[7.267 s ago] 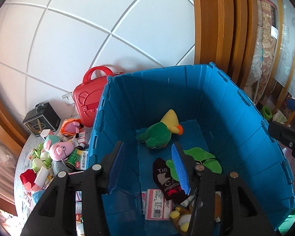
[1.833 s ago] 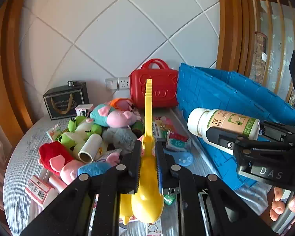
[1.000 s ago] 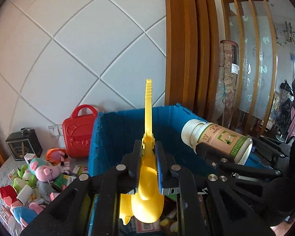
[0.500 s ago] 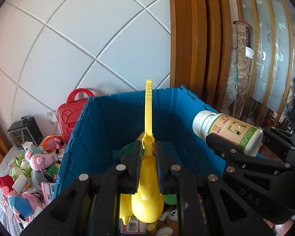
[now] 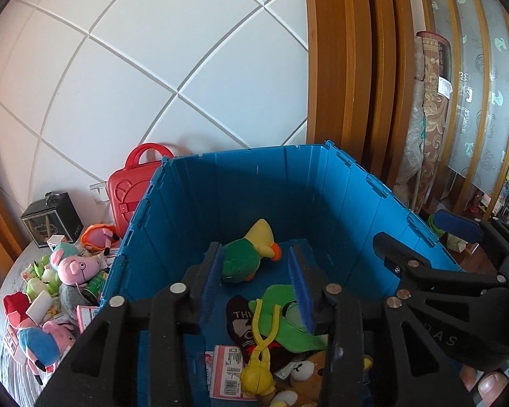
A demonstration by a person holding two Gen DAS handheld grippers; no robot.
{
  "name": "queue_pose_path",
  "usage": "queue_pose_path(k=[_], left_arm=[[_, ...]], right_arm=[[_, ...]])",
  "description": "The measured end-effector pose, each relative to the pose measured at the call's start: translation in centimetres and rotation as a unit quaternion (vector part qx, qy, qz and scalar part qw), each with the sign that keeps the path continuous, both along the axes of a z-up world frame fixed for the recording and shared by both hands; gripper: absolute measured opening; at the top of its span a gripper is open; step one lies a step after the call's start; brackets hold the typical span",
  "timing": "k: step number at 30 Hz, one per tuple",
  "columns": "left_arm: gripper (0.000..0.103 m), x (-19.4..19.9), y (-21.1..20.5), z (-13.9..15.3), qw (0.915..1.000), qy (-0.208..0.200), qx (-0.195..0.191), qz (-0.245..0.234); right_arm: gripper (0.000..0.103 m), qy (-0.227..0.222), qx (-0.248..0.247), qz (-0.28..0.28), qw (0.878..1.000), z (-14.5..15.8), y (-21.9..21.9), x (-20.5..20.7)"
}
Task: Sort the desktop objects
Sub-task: 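Carry the pill bottle and yellow clip into the blue crate and open both tools, then withdraw both tools from the crate toward the white packet and ointment box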
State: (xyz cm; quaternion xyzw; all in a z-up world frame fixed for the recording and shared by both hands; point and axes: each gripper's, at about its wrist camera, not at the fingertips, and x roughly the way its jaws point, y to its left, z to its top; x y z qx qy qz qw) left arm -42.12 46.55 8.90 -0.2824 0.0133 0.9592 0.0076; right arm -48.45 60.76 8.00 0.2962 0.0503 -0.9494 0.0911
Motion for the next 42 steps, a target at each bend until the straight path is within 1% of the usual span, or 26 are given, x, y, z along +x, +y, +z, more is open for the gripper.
queue_pose_path(k=[1, 3, 5, 6, 9, 11, 17, 21, 26, 30, 34, 38, 42], left_arm=[[0.046, 0.2, -0.1, 0.0, 1.0000, 0.001, 0.002, 0.001], [0.047, 0.6, -0.3, 0.1, 1.0000, 0.002, 0.003, 0.001], [0.048, 1.2, -0.3, 0.2, 1.0000, 0.003, 0.001, 0.004], [0.048, 1.6, -0.4, 0.3, 1.0000, 0.005, 0.001, 0.003], [0.049, 3.1, -0.3, 0.8, 0.9999, 0.013, -0.004, 0.002], [0.049, 4.3, -0.2, 1.2, 0.9998, 0.022, -0.005, 0.000], [0.049, 8.3, -1.1, 2.3, 0.9989, 0.046, 0.002, 0.007], [0.049, 11.0, -2.7, 2.8, 0.9973, 0.065, 0.004, 0.035], [0.050, 14.0, -6.0, 2.3, 0.9937, 0.070, 0.004, 0.088], [0.050, 15.9, -9.2, 1.4, 0.9891, 0.061, 0.004, 0.134], [0.050, 17.5, -12.3, 0.8, 0.9843, 0.052, 0.003, 0.169], [0.050, 19.2, -16.2, 0.1, 0.9793, 0.046, 0.022, 0.196], [0.050, 21.1, -21.1, -1.0, 0.9743, 0.040, 0.035, 0.219]], right_arm=[[0.084, 0.003, -0.001, 0.000, 1.000, 0.1, 0.2, 0.2], [0.093, 0.010, -0.001, -0.003, 1.000, 0.3, 0.6, 0.9], [0.101, 0.023, 0.005, -0.012, 1.000, 0.5, 1.0, 1.8], [0.103, 0.030, 0.008, -0.014, 0.999, 0.6, 1.2, 2.4], [0.103, 0.052, 0.019, -0.022, 0.998, 1.1, 1.5, 4.2], [0.103, 0.062, 0.017, -0.025, 0.998, 1.3, 1.9, 5.4], [0.103, 0.073, -0.030, -0.004, 0.997, 1.7, 2.7, 8.0], [0.103, 0.079, -0.060, 0.024, 0.995, 1.8, 1.9, 9.8], [0.103, 0.088, -0.084, 0.082, 0.989, 1.6, -1.0, 11.7], [0.103, 0.074, -0.091, 0.125, 0.985, 0.8, -4.3, 12.1], [0.103, 0.058, -0.097, 0.158, 0.981, 0.1, -7.6, 12.4], [0.103, 0.050, -0.096, 0.185, 0.977, -0.2, -11.0, 13.4], [0.103, 0.047, -0.083, 0.207, 0.974, -0.7, -15.0, 14.9]])
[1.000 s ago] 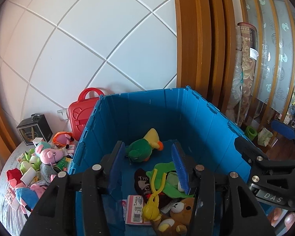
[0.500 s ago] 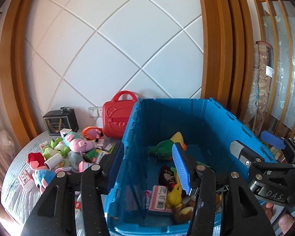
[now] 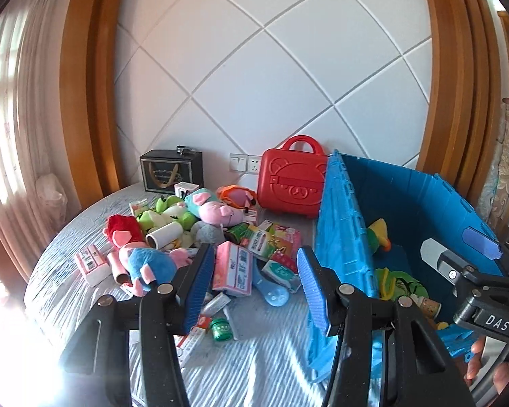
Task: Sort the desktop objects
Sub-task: 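Withdraw both tools from the crate toward the white packet and ointment box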
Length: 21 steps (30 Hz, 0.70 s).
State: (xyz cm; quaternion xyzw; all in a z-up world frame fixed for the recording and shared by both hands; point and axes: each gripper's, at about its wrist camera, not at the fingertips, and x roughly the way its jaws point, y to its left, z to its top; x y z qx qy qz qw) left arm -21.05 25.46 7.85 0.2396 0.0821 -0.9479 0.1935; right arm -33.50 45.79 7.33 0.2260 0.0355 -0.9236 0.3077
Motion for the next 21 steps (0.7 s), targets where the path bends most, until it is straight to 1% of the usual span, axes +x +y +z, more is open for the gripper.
queue_pose_path(k=[4, 7, 10, 13, 15, 17, 19, 21], left_arm=[[0.050, 1.7, -5.9, -1.7, 0.9995, -0.016, 0.011, 0.023], [0.050, 2.7, -10.8, -3.4, 0.9987, -0.039, 0.017, 0.029], [0.050, 3.3, -16.1, -5.3, 0.9969, -0.070, 0.017, 0.033], [0.050, 3.1, -21.1, -7.8, 0.9931, -0.112, 0.020, 0.029], [0.050, 2.7, -24.0, -9.9, 0.9893, -0.142, 0.024, 0.023], [0.050, 2.1, -26.2, -12.7, 0.9833, -0.178, 0.033, 0.019], [0.050, 1.5, -27.7, -16.0, 0.9739, -0.220, 0.055, 0.009], [0.050, 1.2, -28.6, -19.4, 0.9645, -0.252, 0.079, -0.006]], right_arm=[[0.103, -0.005, 0.010, 0.010, 1.000, -0.9, -4.6, 1.7], [0.103, -0.012, 0.017, 0.009, 1.000, -1.8, -8.5, 3.0], [0.103, -0.028, 0.022, 0.002, 0.999, -3.1, -12.9, 3.9], [0.103, -0.051, 0.026, -0.003, 0.998, -4.8, -17.3, 4.3], [0.103, -0.073, 0.027, -0.010, 0.997, -6.4, -19.8, 4.2], [0.103, -0.104, 0.036, -0.019, 0.994, -8.5, -21.9, 4.0], [0.103, -0.143, 0.057, -0.027, 0.988, -11.1, -23.5, 3.7], [0.103, -0.177, 0.081, -0.041, 0.980, -13.8, -24.4, 3.6]])
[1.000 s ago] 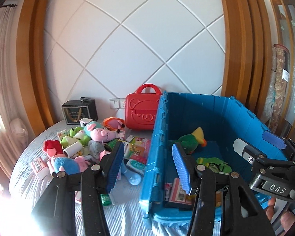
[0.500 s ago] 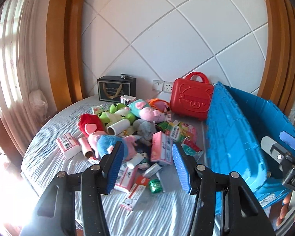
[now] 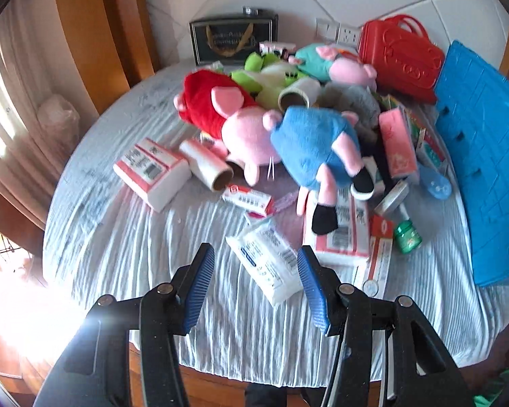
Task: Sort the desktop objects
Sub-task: 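Withdraw both tools from the crate toward the white packet and ointment box, then grasp the white sealed packet with the left tool while the right tool grasps the ointment box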
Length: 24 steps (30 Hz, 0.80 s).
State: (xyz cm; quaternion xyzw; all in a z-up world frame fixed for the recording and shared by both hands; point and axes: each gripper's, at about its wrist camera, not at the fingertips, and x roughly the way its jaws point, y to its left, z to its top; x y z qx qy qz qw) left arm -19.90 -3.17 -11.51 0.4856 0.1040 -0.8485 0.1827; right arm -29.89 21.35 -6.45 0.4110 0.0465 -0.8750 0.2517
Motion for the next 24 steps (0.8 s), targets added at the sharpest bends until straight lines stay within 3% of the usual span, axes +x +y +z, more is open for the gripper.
queue_pose_path(k=[6, 14, 16, 18, 19, 23, 24], left_arm=[[0.050, -2.2, -1.5, -8.2, 0.9956, -0.068, 0.064, 0.008], [0.050, -6.1, -0.7, -12.0, 0.9927, -0.087, 0.079, 0.026], [0.051, -6.7, -0.2, -12.3, 0.9940, -0.086, 0.060, 0.033], [0.060, -7.0, 0.3, -12.7, 0.9946, -0.091, 0.032, 0.037], [0.070, -7.0, 0.4, -13.0, 0.9948, -0.090, 0.023, 0.042], [0.103, -5.9, -0.4, -14.4, 0.9934, -0.068, 0.056, 0.074], [0.103, -5.9, 0.0, -14.6, 0.9947, -0.069, 0.043, 0.063]], right_arm=[[0.103, -0.085, 0.056, -0.014, 0.995, -7.6, -1.7, -1.2], [0.103, -0.147, 0.097, -0.007, 0.984, -14.6, -2.8, -3.1], [0.103, -0.157, 0.093, 0.002, 0.983, -15.4, -3.0, -3.5], [0.103, -0.167, 0.090, 0.010, 0.982, -16.2, -3.4, -4.0], [0.103, -0.172, 0.089, 0.015, 0.981, -16.6, -3.7, -4.2], [0.103, -0.193, 0.085, 0.029, 0.977, -18.0, -5.0, -4.0], [0.103, -0.200, 0.085, 0.031, 0.976, -18.4, -5.2, -3.9]])
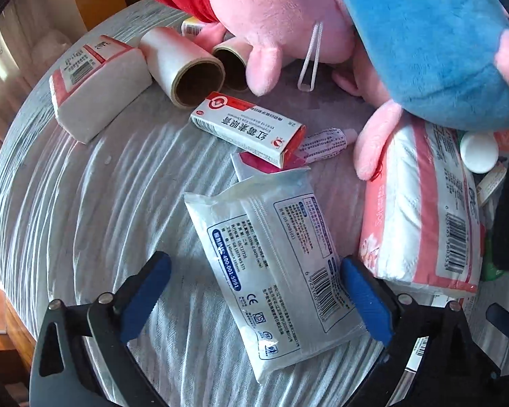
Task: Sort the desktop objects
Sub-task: 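Grasp the white sealed packet with the left tool while the right tool grasps the ointment box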
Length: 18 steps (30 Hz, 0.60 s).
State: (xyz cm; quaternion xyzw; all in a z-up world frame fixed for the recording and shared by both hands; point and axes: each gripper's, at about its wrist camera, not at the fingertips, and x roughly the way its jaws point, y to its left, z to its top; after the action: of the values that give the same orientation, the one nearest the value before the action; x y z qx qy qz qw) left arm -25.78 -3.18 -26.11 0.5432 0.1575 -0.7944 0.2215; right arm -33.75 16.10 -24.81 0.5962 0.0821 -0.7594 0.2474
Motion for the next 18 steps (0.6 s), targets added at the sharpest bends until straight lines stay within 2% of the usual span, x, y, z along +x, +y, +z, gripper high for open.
queue_pose_path(k=[5, 11, 14, 18], left_arm=[[0.103, 0.4, 0.9, -0.1, 0.9998, 0.011, -0.009, -0.017], [0.103, 1.7, 1.2, -0.2, 0.9933, -0.001, -0.002, -0.116], [0.103, 3.3, 0.4, -0.2, 0.9908, -0.002, -0.003, -0.135], [0.103, 3.8, -0.1, -0.1, 0.9885, -0.003, 0.000, -0.151]], right_arm=[[0.103, -0.015, 0.014, -0.002, 1.000, -1.7, -1.2, 0.6], [0.103, 0.033, 0.059, -0.033, 0.997, -2.2, -2.3, 1.9], [0.103, 0.055, 0.070, -0.053, 0.995, -2.3, -2.6, 2.5], [0.103, 0.052, 0.074, -0.074, 0.993, -2.2, -2.5, 2.3]])
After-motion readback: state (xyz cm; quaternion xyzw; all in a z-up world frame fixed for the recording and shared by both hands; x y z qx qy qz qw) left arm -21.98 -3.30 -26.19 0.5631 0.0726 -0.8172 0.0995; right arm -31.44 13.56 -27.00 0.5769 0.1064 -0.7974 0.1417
